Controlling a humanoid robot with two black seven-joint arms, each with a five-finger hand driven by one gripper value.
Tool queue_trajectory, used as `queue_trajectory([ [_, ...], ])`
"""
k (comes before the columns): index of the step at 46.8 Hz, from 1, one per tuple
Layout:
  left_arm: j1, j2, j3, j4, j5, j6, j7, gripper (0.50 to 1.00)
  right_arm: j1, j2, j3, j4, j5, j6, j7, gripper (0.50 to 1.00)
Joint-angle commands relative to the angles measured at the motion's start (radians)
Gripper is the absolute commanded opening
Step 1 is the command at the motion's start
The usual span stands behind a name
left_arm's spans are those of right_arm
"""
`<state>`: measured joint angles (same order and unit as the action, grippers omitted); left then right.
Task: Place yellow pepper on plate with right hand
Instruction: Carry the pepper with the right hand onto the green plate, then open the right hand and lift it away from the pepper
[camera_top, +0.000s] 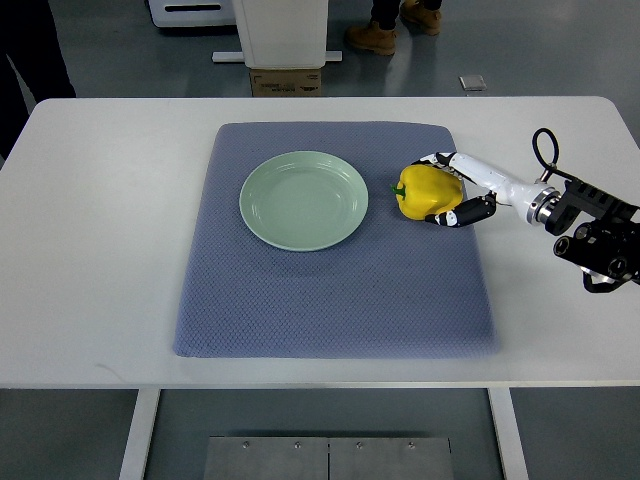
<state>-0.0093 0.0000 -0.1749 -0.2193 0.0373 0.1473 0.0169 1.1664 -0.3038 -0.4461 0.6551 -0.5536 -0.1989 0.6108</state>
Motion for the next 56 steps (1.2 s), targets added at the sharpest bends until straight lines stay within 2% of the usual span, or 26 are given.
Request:
queue_trajectory([
  [1,0.000,0.000,0.000,0.000,0.001,0.000,0.000,1.000,0.022,0.015,0.000,0.001,0.001,0.003,0.000,0.500],
  [25,0.000,0.000,0.000,0.000,-0.001,0.000,0.000,1.000,0.075,0.213,0.023,-0.005,0.041,0.003,0.000,0.500],
  [45,-0.001,0.000,0.000,0.000,-0.001,0.000,0.000,1.000,0.050,0.304,0.050,-0.022,0.043,0.001,0.000,0.500],
  [54,-0.001,0.000,0.000,0.000,-0.001,0.000,0.000,1.000,0.029,0.304,0.075,-0.026,0.044,0.001,0.000,0.694],
  [56,-0.001,0.000,0.000,0.000,-0.001,0.000,0.000,1.000,0.024,0.304,0.078,-0.026,0.044,0.001,0.000,0.765],
])
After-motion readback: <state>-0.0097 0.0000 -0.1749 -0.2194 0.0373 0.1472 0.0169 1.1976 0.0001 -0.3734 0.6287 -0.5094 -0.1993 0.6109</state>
